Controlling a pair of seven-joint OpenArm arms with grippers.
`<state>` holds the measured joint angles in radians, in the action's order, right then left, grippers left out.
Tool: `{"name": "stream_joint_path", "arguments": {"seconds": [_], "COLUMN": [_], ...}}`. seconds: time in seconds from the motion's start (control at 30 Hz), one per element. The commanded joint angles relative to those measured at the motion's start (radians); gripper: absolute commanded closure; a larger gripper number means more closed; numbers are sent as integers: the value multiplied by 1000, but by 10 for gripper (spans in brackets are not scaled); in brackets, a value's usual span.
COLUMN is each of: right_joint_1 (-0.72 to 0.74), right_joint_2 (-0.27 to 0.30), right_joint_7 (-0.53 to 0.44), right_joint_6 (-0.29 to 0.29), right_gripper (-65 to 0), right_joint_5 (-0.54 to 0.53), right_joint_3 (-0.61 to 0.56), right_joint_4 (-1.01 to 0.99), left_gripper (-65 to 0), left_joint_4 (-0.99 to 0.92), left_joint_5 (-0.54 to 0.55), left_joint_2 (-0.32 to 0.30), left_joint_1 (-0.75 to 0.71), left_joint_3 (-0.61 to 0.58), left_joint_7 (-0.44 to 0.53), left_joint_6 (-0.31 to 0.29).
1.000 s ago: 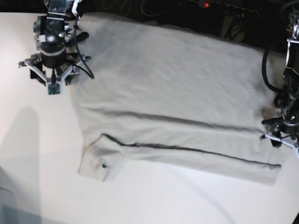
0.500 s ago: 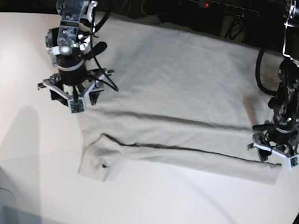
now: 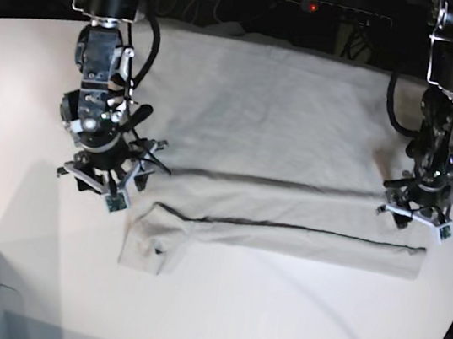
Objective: Layout the t-shirt on the table in an organized manner, then fold the t-shirt properly
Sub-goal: 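Grasp the shirt body with both grippers and tug it straight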
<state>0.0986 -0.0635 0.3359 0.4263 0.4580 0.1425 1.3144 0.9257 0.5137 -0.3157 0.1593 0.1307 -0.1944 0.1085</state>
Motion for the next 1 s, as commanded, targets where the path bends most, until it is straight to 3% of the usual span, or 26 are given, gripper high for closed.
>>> {"name": "stream_joint_path", "arguments": {"seconds": [0.0, 0.4, 0.97], "right_joint_1": [25, -26, -181], "right_joint_2": [0, -32, -23], "right_joint_7": [-11, -10, -10], "right_joint_6": [12, 12, 12], "right_gripper": [-356, -352, -352], "right_joint_5": [-3, -5, -5], "right_joint_3": [3, 1, -4], "right_joint_4": [7, -105, 172], "left_gripper": [-329, -329, -329], "left_joint_4": [-4, -35, 287], "left_joint_5": [-3, -2, 0], "left_joint_2": [-18, -27, -23], "left_joint_1": [35, -16, -183], "left_joint_3": [4, 4, 25], "left_joint_7": [28, 20, 20], "left_joint_6": [-2, -2, 3]}}
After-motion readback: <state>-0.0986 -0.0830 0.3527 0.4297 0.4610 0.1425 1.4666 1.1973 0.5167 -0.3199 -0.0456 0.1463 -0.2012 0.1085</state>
